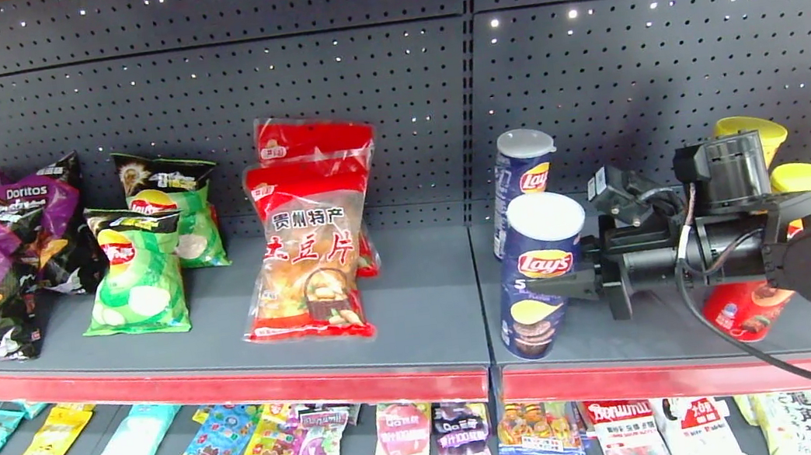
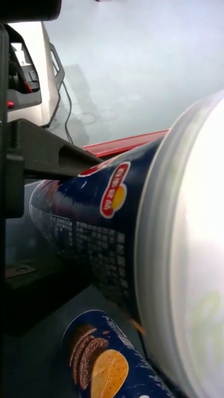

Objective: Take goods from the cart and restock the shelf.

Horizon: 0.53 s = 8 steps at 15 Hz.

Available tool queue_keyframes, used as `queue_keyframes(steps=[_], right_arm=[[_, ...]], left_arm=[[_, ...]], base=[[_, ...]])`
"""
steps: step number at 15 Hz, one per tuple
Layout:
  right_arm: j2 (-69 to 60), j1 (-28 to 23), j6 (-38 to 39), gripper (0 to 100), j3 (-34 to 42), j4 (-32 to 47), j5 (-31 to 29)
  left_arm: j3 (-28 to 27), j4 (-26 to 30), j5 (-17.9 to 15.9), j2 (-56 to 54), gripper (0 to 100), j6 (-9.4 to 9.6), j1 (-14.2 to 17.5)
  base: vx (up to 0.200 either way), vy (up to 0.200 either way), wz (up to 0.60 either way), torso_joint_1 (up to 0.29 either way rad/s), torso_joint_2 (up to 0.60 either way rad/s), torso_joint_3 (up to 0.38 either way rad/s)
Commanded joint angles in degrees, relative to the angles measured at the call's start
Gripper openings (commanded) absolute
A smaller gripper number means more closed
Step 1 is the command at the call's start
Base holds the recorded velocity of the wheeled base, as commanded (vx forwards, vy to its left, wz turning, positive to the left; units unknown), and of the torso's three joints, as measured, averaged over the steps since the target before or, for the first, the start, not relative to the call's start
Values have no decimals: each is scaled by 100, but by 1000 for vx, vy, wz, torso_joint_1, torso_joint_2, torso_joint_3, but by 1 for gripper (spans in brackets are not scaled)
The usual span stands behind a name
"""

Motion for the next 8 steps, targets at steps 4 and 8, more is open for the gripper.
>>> queue_keyframes(steps=[4, 8], right_arm=[[45, -16, 14, 100, -5, 8, -10], [-16, -25, 5, 100, -5, 8, -10]], left_arm=[[0, -1, 0, 2, 100, 0, 0], [0, -1, 0, 2, 100, 0, 0]], base=[[0, 0, 0, 0, 0, 0], [0, 0, 0, 0, 0, 0]])
